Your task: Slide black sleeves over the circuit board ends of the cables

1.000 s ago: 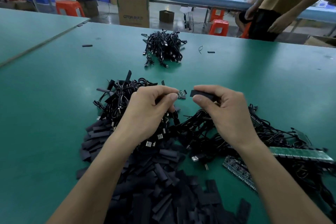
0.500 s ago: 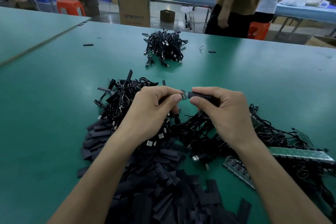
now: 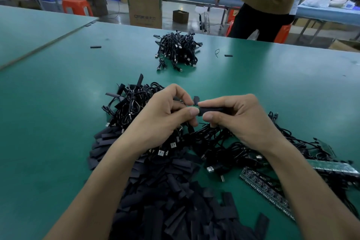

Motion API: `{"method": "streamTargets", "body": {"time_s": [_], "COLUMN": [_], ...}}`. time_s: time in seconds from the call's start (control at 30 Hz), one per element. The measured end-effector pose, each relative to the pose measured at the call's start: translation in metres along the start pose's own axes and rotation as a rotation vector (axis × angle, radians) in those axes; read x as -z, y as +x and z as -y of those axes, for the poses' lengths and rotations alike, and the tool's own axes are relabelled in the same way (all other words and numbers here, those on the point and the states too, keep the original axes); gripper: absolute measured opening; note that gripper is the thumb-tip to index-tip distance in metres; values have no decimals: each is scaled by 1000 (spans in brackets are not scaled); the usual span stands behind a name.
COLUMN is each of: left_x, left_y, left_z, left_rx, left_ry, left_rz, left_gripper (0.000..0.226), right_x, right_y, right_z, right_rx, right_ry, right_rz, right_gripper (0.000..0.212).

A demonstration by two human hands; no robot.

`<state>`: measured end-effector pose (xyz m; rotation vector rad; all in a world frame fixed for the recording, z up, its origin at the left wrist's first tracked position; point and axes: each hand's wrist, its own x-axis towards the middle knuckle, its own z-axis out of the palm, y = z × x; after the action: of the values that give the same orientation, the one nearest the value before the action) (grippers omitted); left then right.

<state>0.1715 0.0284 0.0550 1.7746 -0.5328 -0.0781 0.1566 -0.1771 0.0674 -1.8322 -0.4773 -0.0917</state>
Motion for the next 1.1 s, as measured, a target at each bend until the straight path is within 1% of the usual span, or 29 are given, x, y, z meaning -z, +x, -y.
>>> {"method": "streamTargets", "body": {"time_s": [0.2, 0.33, 0.4, 0.47, 0.6, 0.73, 0.9, 1.03, 1.1], "left_x": [-2, -2, -2, -2, -2, -3, -6, -6, -5], "left_y": [2, 2, 2, 2, 2, 2, 2, 1, 1], "left_z": [1, 4, 6, 6, 6, 6, 4, 4, 3], "left_rx": [44, 76, 63, 53, 37, 32, 29, 39, 39], "left_ry": [-58, 18, 82, 126, 139, 160, 154, 177, 173], "left_rz": [-26, -47, -54, -63, -81, -67, -64, -66, -64], "left_gripper": [17, 13, 15, 18, 18, 18, 18, 18, 16], "right_x": [-9, -6, -6, -6, -6, -4, 0, 0, -2], "right_y": [-1, -1, -2, -3, -3, -4, -6, -6, -6], "right_z": [1, -3, -5, -6, -6, -5, -4, -5, -6], "right_rx": [34, -1, -12, -17, -11, -3, -3, -5, -10], "right_ry": [3, 18, 17, 13, 11, -13, -35, -48, -26], "right_rz": [-23, -147, -173, -174, -156, -127, -136, -138, -158], "right_gripper": [18, 17, 18, 18, 15, 23, 24, 14, 12]}}
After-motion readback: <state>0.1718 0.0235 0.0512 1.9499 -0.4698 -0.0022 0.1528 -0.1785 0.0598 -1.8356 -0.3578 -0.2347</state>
